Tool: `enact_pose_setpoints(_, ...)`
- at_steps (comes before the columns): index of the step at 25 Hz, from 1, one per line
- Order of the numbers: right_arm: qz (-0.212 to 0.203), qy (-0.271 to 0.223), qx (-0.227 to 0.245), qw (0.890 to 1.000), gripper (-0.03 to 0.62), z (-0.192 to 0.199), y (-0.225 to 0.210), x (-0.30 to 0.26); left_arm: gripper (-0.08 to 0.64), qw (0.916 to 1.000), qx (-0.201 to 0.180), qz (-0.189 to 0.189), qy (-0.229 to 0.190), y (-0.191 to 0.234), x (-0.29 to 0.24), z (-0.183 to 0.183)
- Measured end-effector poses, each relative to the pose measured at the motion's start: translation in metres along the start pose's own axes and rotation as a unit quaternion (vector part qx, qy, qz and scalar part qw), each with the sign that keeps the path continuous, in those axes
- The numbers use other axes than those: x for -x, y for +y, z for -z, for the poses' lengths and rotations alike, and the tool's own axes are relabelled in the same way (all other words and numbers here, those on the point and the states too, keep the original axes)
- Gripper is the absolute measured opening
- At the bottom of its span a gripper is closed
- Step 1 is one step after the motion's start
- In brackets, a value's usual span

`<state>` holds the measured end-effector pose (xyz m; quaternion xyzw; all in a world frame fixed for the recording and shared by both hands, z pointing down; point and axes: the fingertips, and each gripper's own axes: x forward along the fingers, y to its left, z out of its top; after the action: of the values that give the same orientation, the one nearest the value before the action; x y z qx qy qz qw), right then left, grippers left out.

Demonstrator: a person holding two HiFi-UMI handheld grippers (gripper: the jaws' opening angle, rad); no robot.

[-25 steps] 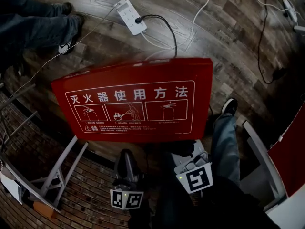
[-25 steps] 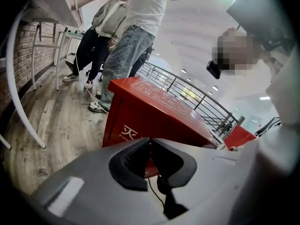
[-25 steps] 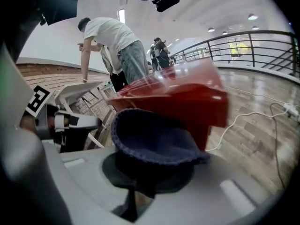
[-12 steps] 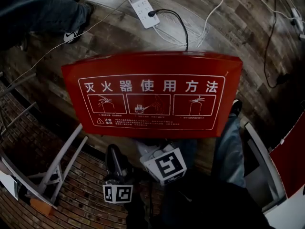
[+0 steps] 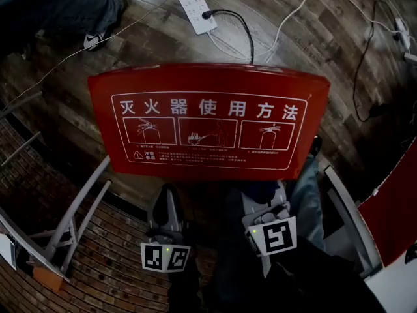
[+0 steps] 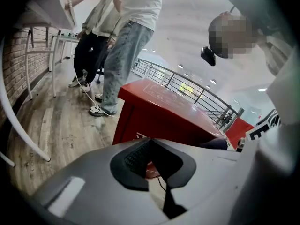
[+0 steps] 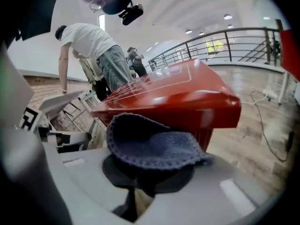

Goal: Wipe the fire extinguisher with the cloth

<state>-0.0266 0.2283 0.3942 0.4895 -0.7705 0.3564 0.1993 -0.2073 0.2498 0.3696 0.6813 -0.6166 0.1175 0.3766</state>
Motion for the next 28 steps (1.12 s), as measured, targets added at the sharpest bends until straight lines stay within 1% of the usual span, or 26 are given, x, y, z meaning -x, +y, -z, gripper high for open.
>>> enact_pose_setpoints(2,0.021,-0.001,0.025,0.999,0.049,0.0,0.011,-0.009,0.003,0.9999,-0.002,0.003,0.014,-0.004,-0.001,0.0)
enact_pose_setpoints(4,0.024,0.0,0.029,0.999,0.049,0.002,0.033,-0.025,0.003,0.9997,0.008,-0.002,0.021,0.002,0.0,-0.002)
enact_pose_setpoints(6,0.009,0.007,0.012,1.0,0.049,0.003,0.065,-0.045,0.003,0.9996,0.017,-0.016,0.017,0.017,0.005,-0.008)
enact_pose_setpoints(10,-0.046,0.005,-0.029,0.999,0.049,-0.003,0.13,-0.083,0.003,0.9982,0.035,-0.049,0.002,0.054,0.024,-0.014)
enact_pose_setpoints(12,-0.067,0.002,-0.026,0.997,0.049,-0.001,0.148,-0.098,0.003,0.9974,0.039,-0.061,0.002,0.067,0.034,-0.01)
enact_pose_setpoints(14,-0.076,0.001,-0.001,0.997,0.049,0.007,0.151,-0.11,0.003,0.9964,0.046,-0.072,0.003,0.076,0.041,-0.004)
enact_pose_setpoints(16,-0.07,0.001,0.02,0.997,0.049,0.016,0.138,-0.116,0.003,0.9958,0.05,-0.076,0.002,0.078,0.046,0.0)
enact_pose_setpoints(18,-0.049,0.008,0.019,0.999,0.049,0.025,0.109,-0.109,0.003,0.9963,0.051,-0.07,0.002,0.074,0.045,0.003)
enact_pose_setpoints(21,-0.001,0.019,0.016,1.0,0.049,0.034,0.049,-0.077,0.003,0.997,0.058,-0.052,0.0,0.061,0.037,0.008)
enact_pose_setpoints(24,0.044,0.022,0.029,0.998,0.049,0.028,-0.001,-0.037,0.003,0.9969,0.072,-0.033,-0.005,0.045,0.029,0.011)
enact_pose_setpoints(26,0.058,0.033,0.042,0.997,0.049,0.026,-0.015,-0.022,0.003,0.9969,0.076,-0.022,-0.007,0.035,0.026,0.012)
enact_pose_setpoints(28,0.052,0.034,0.038,0.997,0.049,0.023,-0.01,-0.024,0.003,0.9969,0.077,-0.017,-0.006,0.028,0.025,0.012)
